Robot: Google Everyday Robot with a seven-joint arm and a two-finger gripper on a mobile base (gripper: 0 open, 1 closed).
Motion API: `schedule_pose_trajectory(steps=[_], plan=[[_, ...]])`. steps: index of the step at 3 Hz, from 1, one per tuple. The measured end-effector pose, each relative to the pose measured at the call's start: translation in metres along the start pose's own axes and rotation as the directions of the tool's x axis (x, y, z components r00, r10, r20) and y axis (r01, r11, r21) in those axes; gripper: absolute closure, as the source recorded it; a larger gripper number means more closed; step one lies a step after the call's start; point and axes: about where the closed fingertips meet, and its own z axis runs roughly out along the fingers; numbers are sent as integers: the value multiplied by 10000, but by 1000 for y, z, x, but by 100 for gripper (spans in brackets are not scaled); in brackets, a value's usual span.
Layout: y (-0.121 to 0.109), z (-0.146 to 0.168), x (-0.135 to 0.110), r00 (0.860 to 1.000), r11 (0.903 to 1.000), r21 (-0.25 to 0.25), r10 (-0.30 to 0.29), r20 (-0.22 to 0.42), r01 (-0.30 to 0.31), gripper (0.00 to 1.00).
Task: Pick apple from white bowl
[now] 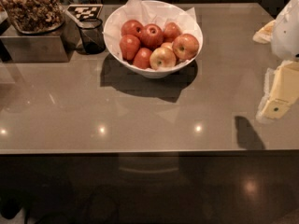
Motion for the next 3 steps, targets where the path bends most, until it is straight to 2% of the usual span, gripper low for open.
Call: schedule_pose_trajectory(steps=[1, 2, 3], plan=[[0, 0, 0, 10000, 10000, 0, 0, 0, 0, 0], [-17, -6, -9, 9982, 10000, 36, -61, 593, 59, 0], [-47, -7, -32, 9802, 9972, -389, -551, 1901, 636, 0]])
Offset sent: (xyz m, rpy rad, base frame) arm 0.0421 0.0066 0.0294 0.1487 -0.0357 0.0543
